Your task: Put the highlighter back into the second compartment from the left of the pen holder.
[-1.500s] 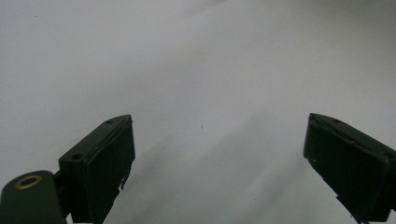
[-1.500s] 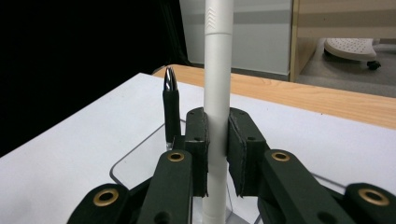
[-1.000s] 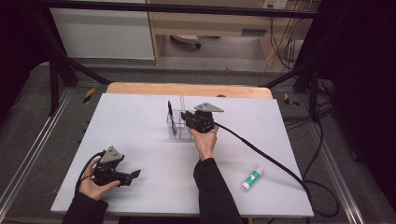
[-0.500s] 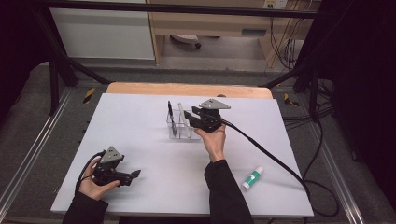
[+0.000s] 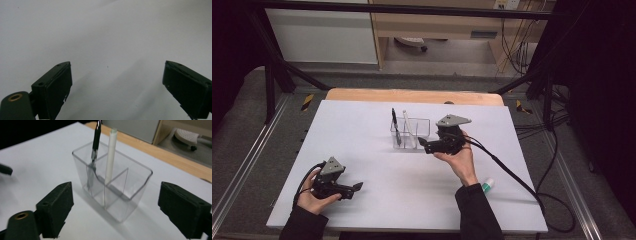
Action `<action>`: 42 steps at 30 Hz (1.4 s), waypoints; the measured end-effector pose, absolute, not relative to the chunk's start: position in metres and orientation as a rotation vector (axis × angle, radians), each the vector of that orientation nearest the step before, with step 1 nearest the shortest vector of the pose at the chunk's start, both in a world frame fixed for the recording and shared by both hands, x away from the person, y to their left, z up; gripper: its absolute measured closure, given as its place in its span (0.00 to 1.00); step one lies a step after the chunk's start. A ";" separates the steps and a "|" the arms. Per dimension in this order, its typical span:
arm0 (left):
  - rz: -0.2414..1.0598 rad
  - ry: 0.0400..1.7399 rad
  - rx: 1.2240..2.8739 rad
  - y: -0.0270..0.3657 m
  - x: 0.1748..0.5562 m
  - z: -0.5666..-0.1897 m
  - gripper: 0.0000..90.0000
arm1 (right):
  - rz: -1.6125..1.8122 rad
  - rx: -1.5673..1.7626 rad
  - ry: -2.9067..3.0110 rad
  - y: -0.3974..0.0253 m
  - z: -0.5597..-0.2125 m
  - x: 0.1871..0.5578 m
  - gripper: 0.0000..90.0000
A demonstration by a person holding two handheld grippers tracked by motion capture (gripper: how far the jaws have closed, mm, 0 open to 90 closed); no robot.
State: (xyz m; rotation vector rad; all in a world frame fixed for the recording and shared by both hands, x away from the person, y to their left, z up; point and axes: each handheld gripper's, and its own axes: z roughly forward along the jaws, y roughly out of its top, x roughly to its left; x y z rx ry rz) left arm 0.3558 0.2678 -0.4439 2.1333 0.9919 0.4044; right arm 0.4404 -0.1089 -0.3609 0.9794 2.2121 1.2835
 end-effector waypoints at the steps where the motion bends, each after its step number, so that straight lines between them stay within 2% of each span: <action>1: 0.404 0.991 2.135 0.268 0.356 -0.444 0.10 | 1.269 0.969 2.224 -0.112 -0.363 0.438 0.12; 10: 0.394 0.994 2.140 0.267 0.356 -0.445 0.09 | 1.180 0.994 2.300 -0.145 -0.373 0.416 0.02; 18: 0.395 0.996 2.137 0.267 0.356 -0.445 0.09 | 1.131 1.036 2.322 -0.178 -0.380 0.398 0.04; 25: 0.398 0.994 2.138 0.268 0.356 -0.445 0.09 | 1.108 1.043 2.367 -0.200 -0.390 0.381 0.16; 32: 0.396 0.994 2.144 0.266 0.356 -0.445 0.09 | 1.149 1.062 2.373 -0.218 -0.399 0.368 0.36; 42: 0.398 0.990 2.150 0.264 0.356 -0.445 0.08 | 1.171 1.109 2.361 -0.247 -0.406 0.347 0.70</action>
